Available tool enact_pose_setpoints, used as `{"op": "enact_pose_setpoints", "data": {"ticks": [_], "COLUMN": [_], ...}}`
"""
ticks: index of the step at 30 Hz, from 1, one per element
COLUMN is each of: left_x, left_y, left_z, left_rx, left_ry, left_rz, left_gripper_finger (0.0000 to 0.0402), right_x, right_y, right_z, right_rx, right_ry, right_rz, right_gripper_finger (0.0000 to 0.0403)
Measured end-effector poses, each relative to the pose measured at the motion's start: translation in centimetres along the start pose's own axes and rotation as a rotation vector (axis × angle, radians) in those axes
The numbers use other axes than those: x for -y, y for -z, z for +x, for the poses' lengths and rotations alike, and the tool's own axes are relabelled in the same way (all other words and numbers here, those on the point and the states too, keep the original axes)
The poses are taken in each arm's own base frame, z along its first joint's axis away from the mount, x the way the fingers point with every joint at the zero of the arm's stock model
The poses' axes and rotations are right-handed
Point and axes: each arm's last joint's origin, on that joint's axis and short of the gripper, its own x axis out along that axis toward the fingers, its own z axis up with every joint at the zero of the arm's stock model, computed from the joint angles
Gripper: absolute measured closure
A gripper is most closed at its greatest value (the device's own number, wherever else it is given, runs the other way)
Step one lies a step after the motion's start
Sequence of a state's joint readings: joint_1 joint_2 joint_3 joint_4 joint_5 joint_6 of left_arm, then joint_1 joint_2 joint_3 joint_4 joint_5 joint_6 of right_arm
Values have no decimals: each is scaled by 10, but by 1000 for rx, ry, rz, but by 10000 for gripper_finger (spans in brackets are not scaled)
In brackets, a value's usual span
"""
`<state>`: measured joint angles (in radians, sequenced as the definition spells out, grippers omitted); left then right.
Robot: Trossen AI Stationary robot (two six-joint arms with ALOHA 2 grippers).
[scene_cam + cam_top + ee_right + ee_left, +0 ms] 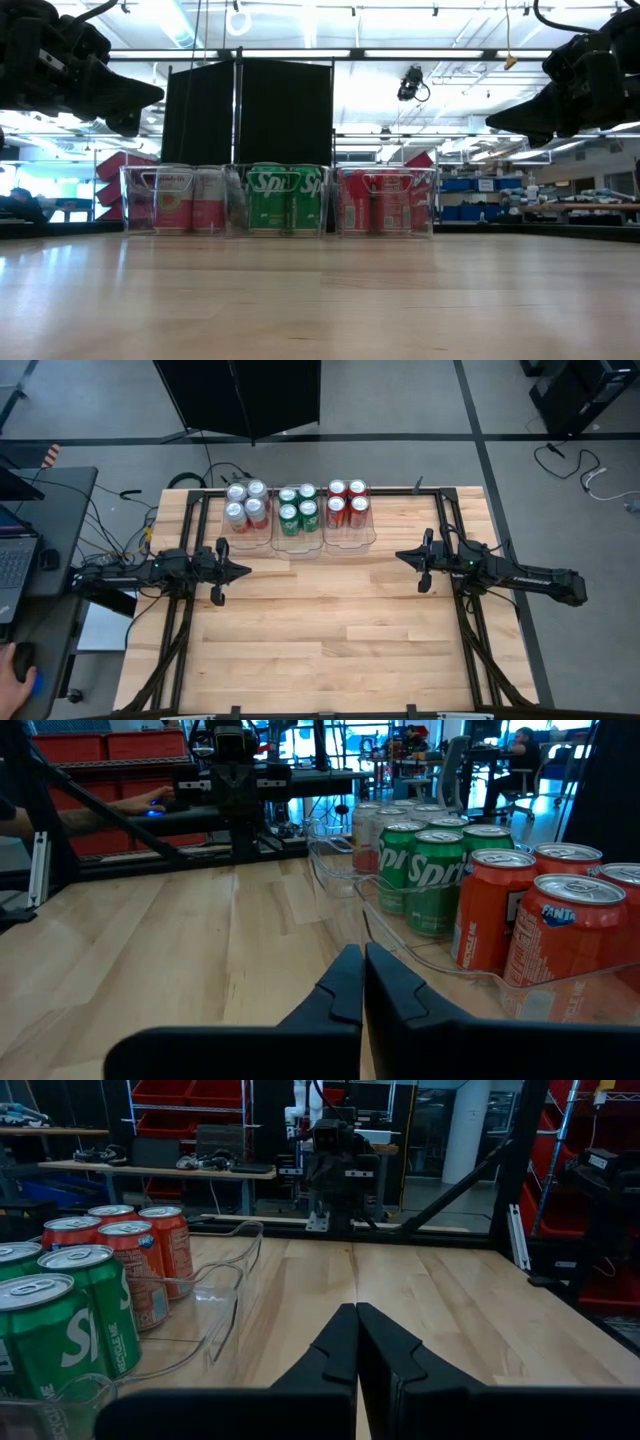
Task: Sort soda cans
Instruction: Return to Home Position
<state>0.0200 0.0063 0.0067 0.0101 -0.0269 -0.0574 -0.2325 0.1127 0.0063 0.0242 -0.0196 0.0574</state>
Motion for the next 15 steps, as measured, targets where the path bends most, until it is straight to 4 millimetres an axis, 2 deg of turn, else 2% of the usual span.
{"op": "enact_pose_setpoints", "data": {"ticks": [15], "left_x": [0], "left_y": [0], "left_z": [0], "left_rx": [0], "left_ry": [0], "left_rz": [0], "left_gripper_finger": [396], "right_x": [0], "right_y": [0], "right_z": [0], "right_rx": [0], "right_ry": [0], "right_rz": [0], "right_gripper_finger": [399]}}
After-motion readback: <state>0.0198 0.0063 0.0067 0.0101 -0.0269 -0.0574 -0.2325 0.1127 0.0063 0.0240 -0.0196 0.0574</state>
